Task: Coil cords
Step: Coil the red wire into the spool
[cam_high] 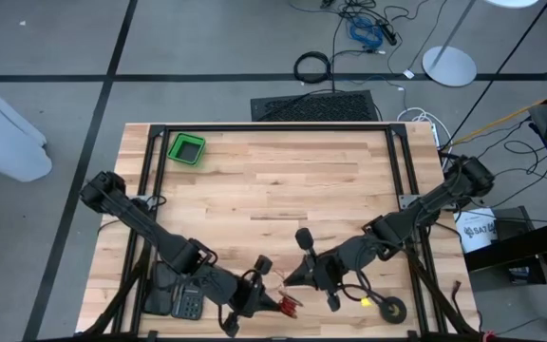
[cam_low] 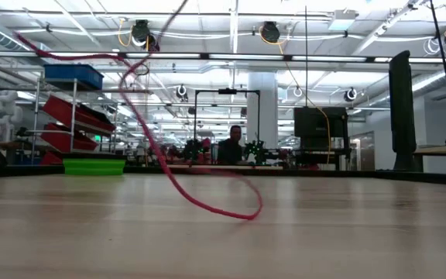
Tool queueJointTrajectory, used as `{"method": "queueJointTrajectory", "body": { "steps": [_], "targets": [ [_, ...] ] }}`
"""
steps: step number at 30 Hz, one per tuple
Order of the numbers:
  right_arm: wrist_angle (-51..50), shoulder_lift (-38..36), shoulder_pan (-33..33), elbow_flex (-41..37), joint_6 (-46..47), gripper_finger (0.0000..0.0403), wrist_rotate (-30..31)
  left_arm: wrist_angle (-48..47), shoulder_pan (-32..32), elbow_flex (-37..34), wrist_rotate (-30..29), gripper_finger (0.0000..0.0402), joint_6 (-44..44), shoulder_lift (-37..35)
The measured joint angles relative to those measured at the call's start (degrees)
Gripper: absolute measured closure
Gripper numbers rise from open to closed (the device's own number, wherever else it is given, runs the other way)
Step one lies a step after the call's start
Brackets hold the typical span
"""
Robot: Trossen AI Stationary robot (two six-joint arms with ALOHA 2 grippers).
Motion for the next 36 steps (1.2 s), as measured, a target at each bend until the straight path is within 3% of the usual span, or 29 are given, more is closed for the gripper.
{"method": "queueJointTrajectory", "body": {
  "steps": [6, 25, 28, 36],
  "targets": [
    [1.2, 0.9, -0.8, 0.0, 1.1, 0.0403, -4.4, 3.1, 0.8, 0.0, 1.7, 0.0398, 4.8, 2.1],
    [-0.7, 1.2, -2.1, 0.0, 5.0, 0.0403, -7.6, 6.6, 0.3, 0.0, 1.3, 0.0398, 11.6, 2.1],
    [-1.4, 1.2, -2.7, 0.0, 6.4, 0.0402, -11.3, 6.6, 0.3, 0.0, 1.3, 0.0398, 11.8, 2.1],
    [-2.1, 1.2, -3.8, 0.0, 8.2, 0.0367, -14.5, 7.4, 0.4, 0.0, 1.5, 0.0398, 11.9, 2.1]
  ]
}}
